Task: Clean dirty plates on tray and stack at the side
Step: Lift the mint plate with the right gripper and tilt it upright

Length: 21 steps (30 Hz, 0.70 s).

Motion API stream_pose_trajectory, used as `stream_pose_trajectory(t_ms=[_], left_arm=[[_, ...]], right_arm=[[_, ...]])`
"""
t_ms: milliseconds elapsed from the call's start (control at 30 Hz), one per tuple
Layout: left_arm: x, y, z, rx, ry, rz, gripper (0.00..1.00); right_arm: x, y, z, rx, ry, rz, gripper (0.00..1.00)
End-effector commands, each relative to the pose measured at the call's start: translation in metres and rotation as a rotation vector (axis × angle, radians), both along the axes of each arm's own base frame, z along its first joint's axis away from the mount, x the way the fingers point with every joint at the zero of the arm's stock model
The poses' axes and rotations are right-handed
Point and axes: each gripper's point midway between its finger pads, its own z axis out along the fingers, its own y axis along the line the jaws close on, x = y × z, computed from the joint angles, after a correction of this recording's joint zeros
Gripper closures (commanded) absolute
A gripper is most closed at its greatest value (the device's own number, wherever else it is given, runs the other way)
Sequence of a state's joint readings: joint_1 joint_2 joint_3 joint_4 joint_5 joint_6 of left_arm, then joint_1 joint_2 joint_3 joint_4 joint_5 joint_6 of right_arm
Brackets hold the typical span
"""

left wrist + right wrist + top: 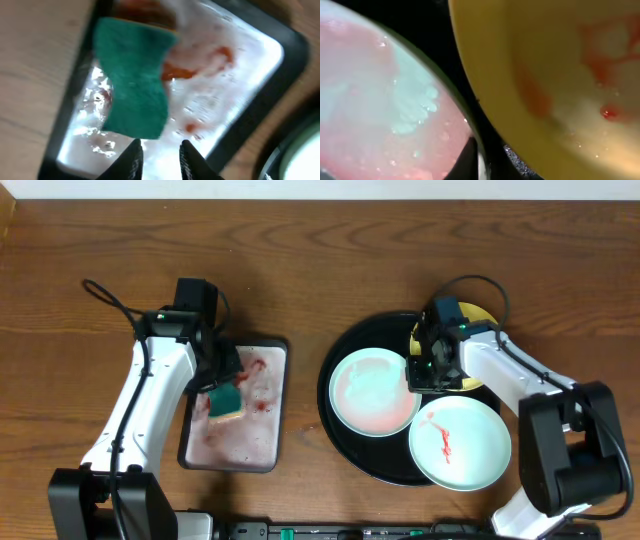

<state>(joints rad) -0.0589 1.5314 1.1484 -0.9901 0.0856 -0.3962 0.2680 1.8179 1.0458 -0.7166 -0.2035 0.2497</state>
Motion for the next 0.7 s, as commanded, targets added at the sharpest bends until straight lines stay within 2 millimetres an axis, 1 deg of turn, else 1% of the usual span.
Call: stream_pose_trajectory(t_ms=[0,67,133,200,233,267,367,400,533,667], left_arm=[[0.003,-0.019,0.008,-0.103,-0.03,-0.102,0.67],[0.003,-0.019,0.009,-0.102,-0.032,-0.103,0.55],[0.003,-0.019,0.009,-0.102,-0.032,-0.102,0.4],[0.003,-0.019,0.009,-0.102,-0.032,-0.102,0.3],[0.003,-0.018,0.009,-0.102,-0.032,-0.102,0.23],[0.003,-0.018,0.009,-0.102,-0.032,-0.102,0.2],[0.003,-0.018,0.009,-0.102,-0.032,-0.102,0.19],[0.003,-0.018,0.009,-0.102,-0.033,-0.102,0.19],[0.003,-0.018,0.009,-0.102,-0.033,-0.102,0.18],[0.003,-0.018,0.009,-0.102,-0.033,-0.102,0.18]], right_arm=[[-0.001,0.01,-0.012,0.075,0.024,0.035,0.99],[0.002,0.01,-0.008,0.078,0.007,0.035,0.99],[0.008,0.011,0.002,0.082,-0.024,0.036,0.99],[0.014,0.007,0.016,0.054,-0.074,0.031,0.99],[0.018,0.003,0.024,0.027,-0.104,0.029,0.99],[0.021,-0.003,0.033,-0.01,-0.139,0.027,0.99],[0.027,-0.019,0.063,-0.134,-0.253,0.024,0.99],[0.028,-0.024,0.079,-0.186,-0.309,0.033,0.99],[0.03,-0.028,0.113,-0.317,-0.448,0.073,0.99],[0.03,-0.025,0.139,-0.435,-0.562,0.111,0.99]])
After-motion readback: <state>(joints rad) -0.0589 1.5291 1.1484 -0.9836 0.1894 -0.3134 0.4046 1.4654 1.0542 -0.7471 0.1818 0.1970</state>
